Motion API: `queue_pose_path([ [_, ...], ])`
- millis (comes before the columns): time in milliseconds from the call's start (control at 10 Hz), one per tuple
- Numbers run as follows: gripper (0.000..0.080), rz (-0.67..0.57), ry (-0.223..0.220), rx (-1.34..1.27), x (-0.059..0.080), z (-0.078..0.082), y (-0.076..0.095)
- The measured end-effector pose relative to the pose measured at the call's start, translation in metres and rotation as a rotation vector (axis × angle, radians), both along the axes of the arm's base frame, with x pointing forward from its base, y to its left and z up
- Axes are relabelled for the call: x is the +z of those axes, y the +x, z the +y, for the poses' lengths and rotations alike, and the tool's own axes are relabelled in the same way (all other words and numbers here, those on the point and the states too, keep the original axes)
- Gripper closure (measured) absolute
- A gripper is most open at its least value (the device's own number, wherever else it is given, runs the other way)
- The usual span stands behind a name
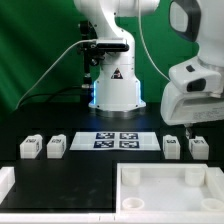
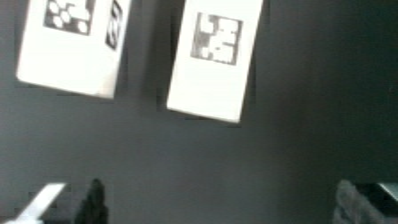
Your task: Assemble one leg
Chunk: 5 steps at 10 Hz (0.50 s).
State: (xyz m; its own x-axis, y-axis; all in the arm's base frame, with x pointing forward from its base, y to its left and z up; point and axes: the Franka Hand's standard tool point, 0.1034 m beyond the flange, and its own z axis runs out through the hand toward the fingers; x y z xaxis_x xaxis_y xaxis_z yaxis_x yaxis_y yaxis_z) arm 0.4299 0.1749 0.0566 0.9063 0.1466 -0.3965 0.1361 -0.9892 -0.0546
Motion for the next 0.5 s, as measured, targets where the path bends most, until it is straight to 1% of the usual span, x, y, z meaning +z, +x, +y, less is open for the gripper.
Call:
queue_pose_path([
  [100,0.0151,0.076,-0.042,-0.058,-0.007,0.006,-0.006],
  [200,0.0151,0.202,-0.070,-0.055,-0.013,0.006,-0.018],
  [300,0.0151,0.314,-0.089,-0.051,-0.019,0.007,-0.020],
  [400,0.0151,0.384,-0.094,-0.057,-0.022,0.008,-0.018],
  [500,0.0151,0.466,-0.107,-0.045,-0.022,0.007,-0.022],
])
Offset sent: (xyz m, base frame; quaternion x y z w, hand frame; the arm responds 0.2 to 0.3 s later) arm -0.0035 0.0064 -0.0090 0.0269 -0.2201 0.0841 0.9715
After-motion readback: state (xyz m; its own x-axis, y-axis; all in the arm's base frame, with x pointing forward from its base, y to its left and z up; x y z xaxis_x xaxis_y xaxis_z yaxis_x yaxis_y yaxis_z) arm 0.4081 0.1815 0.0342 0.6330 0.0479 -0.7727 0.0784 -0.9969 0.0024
